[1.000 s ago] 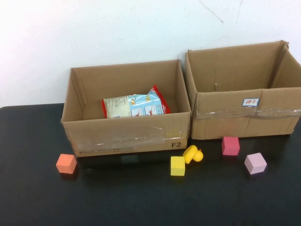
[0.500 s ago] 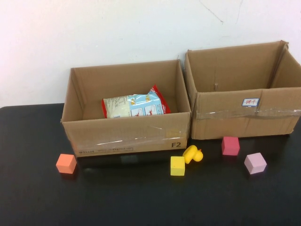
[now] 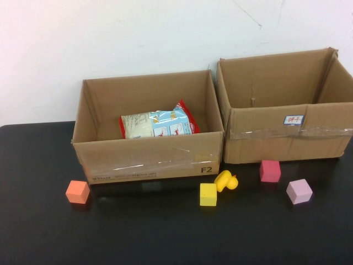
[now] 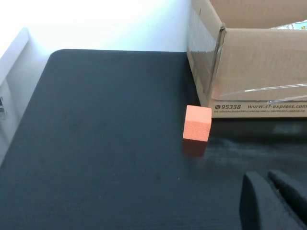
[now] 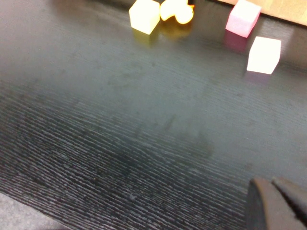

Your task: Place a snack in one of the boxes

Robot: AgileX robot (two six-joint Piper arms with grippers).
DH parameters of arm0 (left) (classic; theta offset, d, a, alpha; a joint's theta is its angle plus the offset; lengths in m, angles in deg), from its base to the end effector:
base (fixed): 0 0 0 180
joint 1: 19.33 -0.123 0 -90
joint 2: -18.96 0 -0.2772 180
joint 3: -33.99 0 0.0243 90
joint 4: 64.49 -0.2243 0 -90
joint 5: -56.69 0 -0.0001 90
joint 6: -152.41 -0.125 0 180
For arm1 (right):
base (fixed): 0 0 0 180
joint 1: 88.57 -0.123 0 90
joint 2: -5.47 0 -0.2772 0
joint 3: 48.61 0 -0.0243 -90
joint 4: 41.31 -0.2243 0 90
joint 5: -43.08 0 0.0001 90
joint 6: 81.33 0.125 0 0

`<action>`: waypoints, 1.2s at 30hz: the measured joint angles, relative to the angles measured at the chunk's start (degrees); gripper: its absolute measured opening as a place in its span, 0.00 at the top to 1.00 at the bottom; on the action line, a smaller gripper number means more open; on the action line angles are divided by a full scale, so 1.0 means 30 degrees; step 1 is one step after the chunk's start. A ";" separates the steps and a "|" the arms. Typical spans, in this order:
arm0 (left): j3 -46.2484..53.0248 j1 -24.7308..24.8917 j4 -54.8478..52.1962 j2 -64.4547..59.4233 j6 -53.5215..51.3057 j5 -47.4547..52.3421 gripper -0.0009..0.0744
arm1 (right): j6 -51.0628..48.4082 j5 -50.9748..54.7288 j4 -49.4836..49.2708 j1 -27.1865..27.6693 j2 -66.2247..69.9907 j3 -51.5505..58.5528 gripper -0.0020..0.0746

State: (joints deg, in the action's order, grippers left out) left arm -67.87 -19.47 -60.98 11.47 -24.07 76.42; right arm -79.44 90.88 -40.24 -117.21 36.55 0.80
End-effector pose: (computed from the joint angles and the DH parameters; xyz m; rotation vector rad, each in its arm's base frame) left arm 0.0675 -0.0024 0.1673 -0.0972 1.8368 -0.1008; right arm 0.0691 0.0358 0.2496 -0.5274 2.1897 0.2657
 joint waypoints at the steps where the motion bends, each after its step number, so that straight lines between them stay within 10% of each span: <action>1: 0.0000 0.0000 0.0000 0.0000 0.0000 0.0000 0.99 | 0.0000 0.0000 0.0000 0.0000 0.0000 0.0000 0.97; 36: 0.0000 0.0683 0.0000 0.0000 -0.0118 0.0000 0.99 | 0.0000 0.0087 -0.0357 0.1547 -0.0405 0.0000 0.97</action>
State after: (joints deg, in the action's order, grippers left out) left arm -67.87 -17.42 -60.98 11.47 -24.42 76.42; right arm -79.44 91.14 -41.31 -112.57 35.34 0.80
